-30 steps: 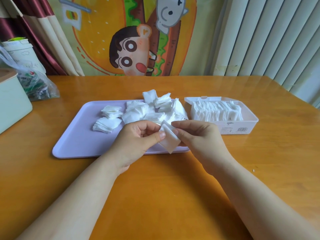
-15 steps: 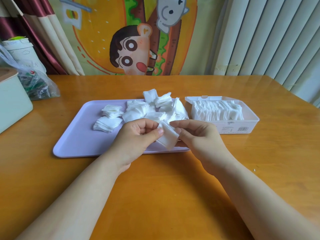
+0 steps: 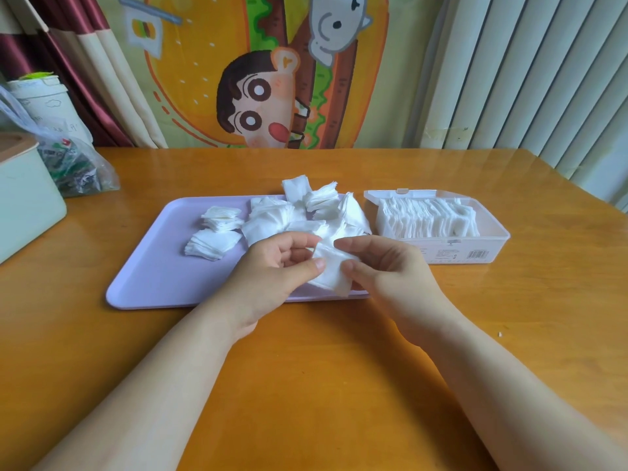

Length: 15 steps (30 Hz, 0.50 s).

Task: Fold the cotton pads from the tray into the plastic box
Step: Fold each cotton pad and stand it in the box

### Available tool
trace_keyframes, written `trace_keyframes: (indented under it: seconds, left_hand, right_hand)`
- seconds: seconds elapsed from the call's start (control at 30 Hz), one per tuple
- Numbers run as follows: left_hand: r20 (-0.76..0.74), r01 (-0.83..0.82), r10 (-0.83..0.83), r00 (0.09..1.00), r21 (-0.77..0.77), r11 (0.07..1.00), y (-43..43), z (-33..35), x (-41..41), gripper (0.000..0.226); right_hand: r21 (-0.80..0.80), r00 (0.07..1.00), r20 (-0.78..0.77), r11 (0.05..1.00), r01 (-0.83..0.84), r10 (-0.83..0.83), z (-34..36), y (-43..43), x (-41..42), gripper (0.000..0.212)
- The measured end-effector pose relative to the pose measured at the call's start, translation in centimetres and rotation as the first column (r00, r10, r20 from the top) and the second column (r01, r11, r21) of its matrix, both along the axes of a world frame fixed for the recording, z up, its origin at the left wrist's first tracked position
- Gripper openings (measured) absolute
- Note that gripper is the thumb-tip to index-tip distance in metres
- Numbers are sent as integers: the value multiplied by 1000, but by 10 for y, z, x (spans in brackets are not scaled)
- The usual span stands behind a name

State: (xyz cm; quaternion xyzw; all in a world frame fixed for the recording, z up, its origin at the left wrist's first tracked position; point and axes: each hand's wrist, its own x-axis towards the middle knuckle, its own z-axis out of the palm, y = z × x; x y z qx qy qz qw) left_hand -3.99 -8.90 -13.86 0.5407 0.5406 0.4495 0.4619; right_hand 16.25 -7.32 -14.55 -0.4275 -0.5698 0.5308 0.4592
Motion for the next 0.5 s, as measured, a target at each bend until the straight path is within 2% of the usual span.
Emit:
trace_keyframes:
  seconds: [0.17,0.33,0.5]
  left_hand:
    - [71,26,-25,997,-16,1000,0,1,-2,10]
    - [62,-30,31,998,-22,999,2,2,-4,13]
    - [3,-31,31,999,5,999,1,-1,0,15]
  right_hand:
    - [-51,996,-89,998,-24,20,0,0,-2,33]
    - [-105,986,-165,993,-43,25,3,0,-2,37]
    - [-107,989,-150,994,-34,17,0,0,-3,26]
